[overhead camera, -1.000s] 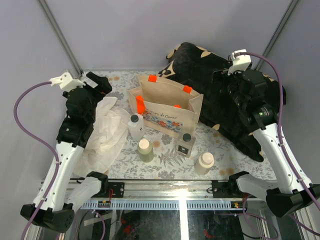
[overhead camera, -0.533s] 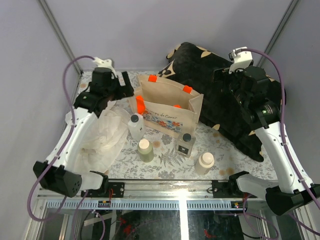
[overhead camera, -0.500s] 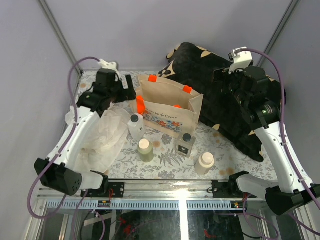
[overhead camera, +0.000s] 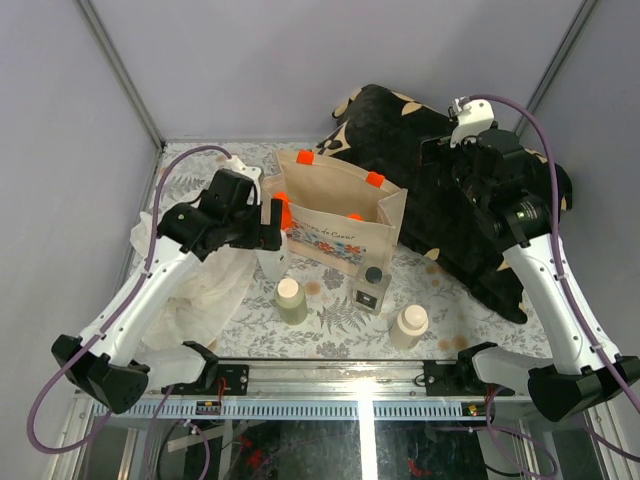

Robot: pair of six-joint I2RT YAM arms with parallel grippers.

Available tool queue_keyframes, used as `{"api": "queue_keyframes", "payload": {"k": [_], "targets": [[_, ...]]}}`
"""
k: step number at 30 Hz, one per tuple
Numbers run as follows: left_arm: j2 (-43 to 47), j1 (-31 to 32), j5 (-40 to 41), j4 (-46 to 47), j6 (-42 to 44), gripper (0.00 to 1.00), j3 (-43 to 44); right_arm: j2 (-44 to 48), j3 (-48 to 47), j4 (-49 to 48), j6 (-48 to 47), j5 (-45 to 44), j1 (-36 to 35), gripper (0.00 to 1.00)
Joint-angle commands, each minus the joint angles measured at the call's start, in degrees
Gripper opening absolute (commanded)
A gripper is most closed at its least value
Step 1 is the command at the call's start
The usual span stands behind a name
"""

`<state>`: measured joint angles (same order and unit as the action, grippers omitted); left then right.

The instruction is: Place the personal care products into the canvas bag

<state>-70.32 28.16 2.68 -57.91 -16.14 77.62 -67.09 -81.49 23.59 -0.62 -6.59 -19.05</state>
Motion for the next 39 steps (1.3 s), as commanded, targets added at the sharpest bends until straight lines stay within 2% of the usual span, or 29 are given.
{"api": "queue_keyframes", "payload": {"k": [1, 4, 15, 26, 27, 31, 32, 39], "targets": [[0.11, 0.18, 0.83, 0.97, 0.88, 1.0, -5.46, -0.73, -2.93, -1.16, 0.0, -0.76, 0.21, 0.99], [0.6, 0.16, 3.79, 7.29, -0.07, 1.0, -9.34, -1.02, -3.23, -1.05, -0.16, -0.45, 0.2, 1.0], [-3.82, 0.15, 2.97, 21.92, 1.9, 1.0, -14.25, 0.63, -1.84, -0.27, -1.07, -2.55, 0.15, 1.0], [-8.03, 0.13, 2.63, 26.51, 0.75, 1.0, -18.41, 0.66, -1.49, 0.42, -1.86, -5.07, 0.19, 1.0], [-8.58, 0.16, 2.14, 26.53, 0.68, 0.95, -18.39, 0.58, -1.44, 0.26, -1.86, -5.1, 0.21, 1.0], [-9.86, 0.14, 0.56, 25.22, -0.03, 0.16, -17.15, 0.47, -1.23, -0.48, -2.18, -5.35, 0.16, 0.97], [-10.11, 0.15, 0.09, 24.49, -0.48, 0.02, -16.62, 0.47, -1.17, -0.69, -2.26, -5.43, 0.22, 0.96], [-5.82, 0.14, -2.4, 18.51, -2.3, 0.0, -13.31, 0.17, -0.39, -2.21, -2.41, -4.6, 0.18, 0.92]]}}
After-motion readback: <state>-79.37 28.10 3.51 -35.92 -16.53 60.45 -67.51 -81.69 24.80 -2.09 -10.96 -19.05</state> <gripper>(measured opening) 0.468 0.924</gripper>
